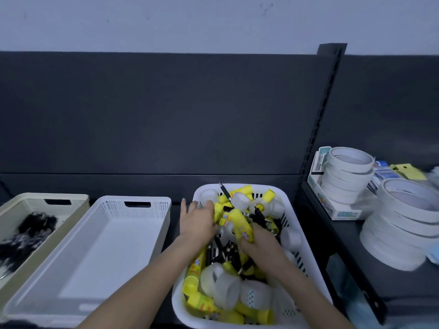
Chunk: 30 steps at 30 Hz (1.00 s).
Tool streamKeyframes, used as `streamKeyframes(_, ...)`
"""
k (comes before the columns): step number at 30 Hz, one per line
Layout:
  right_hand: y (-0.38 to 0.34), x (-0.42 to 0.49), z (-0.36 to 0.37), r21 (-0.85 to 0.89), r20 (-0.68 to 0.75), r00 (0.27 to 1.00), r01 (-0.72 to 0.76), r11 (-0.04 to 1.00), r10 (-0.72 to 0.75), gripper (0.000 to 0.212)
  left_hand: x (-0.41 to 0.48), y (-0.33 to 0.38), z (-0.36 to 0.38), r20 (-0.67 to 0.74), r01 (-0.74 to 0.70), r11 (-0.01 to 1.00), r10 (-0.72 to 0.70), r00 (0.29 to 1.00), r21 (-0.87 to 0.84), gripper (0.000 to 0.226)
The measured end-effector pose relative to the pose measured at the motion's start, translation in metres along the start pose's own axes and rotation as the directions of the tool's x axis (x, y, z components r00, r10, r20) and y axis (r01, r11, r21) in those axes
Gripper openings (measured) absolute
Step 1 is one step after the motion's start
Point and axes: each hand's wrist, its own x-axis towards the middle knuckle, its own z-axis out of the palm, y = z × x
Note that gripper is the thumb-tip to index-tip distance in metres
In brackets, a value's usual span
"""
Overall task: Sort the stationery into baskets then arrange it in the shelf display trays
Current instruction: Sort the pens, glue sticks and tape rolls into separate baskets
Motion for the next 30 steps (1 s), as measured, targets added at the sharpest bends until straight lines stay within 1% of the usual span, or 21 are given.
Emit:
streamKeyframes(2,-0.001,-0.001,-0.005,0.133,-0.079,0.996,-0.024,0.991,0.035,0.032,-0.002,0.003,0.001,-0.008,-0.044,0.999,0.044,0.999,0.005,0.041)
streamKeyframes(4,0.001,-0.002,-0.008,0.199,-0.109,0.991,-0.052,0.979,0.075,0.032,-0.006,0.006,0.001,-0.004,-0.091,0.995,0.091,0.996,-0.044,0.035)
streamKeyframes(6,0.002,-0.005,-0.01,0.247,-0.128,0.987,-0.062,0.967,0.096,0.026,-0.009,0.009,0.003,-0.001,-0.125,0.981,0.127,0.992,-0.151,0.028)
streamKeyframes(9,-0.003,-0.008,-0.012,0.293,-0.144,0.985,-0.05,0.955,0.096,0.014,-0.012,0.011,0.008,-0.026,-0.158,0.935,0.158,0.987,-0.317,0.037)
streamKeyframes(11,-0.006,-0.01,-0.012,0.332,-0.133,0.986,-0.048,0.942,0.097,0.016,-0.013,0.011,0.009,-0.03,-0.111,0.905,0.109,0.994,-0.41,0.045)
streamKeyframes(13,-0.01,-0.012,-0.014,0.371,-0.117,0.987,-0.056,0.927,0.107,0.012,-0.012,0.008,0.008,0.043,-0.023,0.873,0.05,0.998,-0.486,0.05)
streamKeyframes(14,-0.012,-0.014,-0.014,0.407,-0.109,0.987,-0.062,0.911,0.116,0.008,-0.013,0.008,0.007,0.093,0.024,0.872,0.025,0.995,-0.489,0.049)
streamKeyframes(16,-0.016,-0.018,-0.016,0.519,-0.09,0.985,-0.078,0.851,0.145,0.005,-0.015,0.008,0.004,0.197,0.07,0.89,0.023,0.98,-0.452,0.038)
streamKeyframes(18,-0.02,-0.023,-0.017,0.642,-0.052,0.981,-0.111,0.759,0.188,0.016,-0.022,0.012,0.001,0.255,0.06,0.896,0.061,0.965,-0.44,0.028)
streamKeyframes(20,-0.02,-0.027,-0.019,0.737,0.01,0.968,-0.176,0.653,0.249,0.019,-0.027,0.015,0.001,0.244,0.031,0.892,0.089,0.966,-0.45,0.023)
streamKeyframes(21,-0.02,-0.029,-0.021,0.759,0.05,0.963,-0.21,0.617,0.266,0.018,-0.029,0.015,0.002,0.207,0.013,0.881,0.096,0.974,-0.472,0.019)
streamKeyframes(22,-0.02,-0.031,-0.022,0.77,0.09,0.958,-0.239,0.591,0.271,0.017,-0.031,0.013,0.001,0.167,0.016,0.861,0.08,0.983,-0.509,0.011)
streamKeyframes(23,-0.019,-0.034,-0.023,0.778,0.125,0.955,-0.263,0.57,0.268,0.016,-0.034,0.011,-0.002,0.12,0.02,0.825,0.058,0.991,-0.565,0.004)
streamKeyframes(24,-0.02,-0.035,-0.025,0.782,0.153,0.953,-0.278,0.558,0.261,0.015,-0.036,0.008,-0.006,0.094,0.048,0.765,0.017,0.995,-0.642,0.016)
streamKeyframes(25,-0.021,-0.036,-0.025,0.782,0.169,0.951,-0.288,0.552,0.257,0.015,-0.038,0.004,-0.012,0.073,0.064,0.683,-0.016,0.997,-0.728,0.023)
streamKeyframes(26,-0.022,-0.036,-0.025,0.78,0.177,0.951,-0.294,0.553,0.255,0.015,-0.041,0.002,-0.019,0.065,0.071,0.57,-0.032,0.997,-0.818,0.024)
streamKeyframes(28,-0.028,-0.034,-0.024,0.763,0.175,0.95,-0.298,0.573,0.26,0.015,-0.046,-0.005,-0.036,0.039,0.045,0.372,-0.024,0.999,-0.927,0.018)
streamKeyframes(29,-0.032,-0.033,-0.023,0.755,0.174,0.951,-0.296,0.585,0.256,0.017,-0.049,-0.009,-0.043,0.033,0.036,0.303,-0.016,0.999,-0.952,0.015)
streamKeyframes(30,-0.037,-0.032,-0.021,0.754,0.178,0.953,-0.291,0.589,0.243,0.019,-0.051,-0.016,-0.048,0.039,0.038,0.255,0.001,0.999,-0.966,0.012)
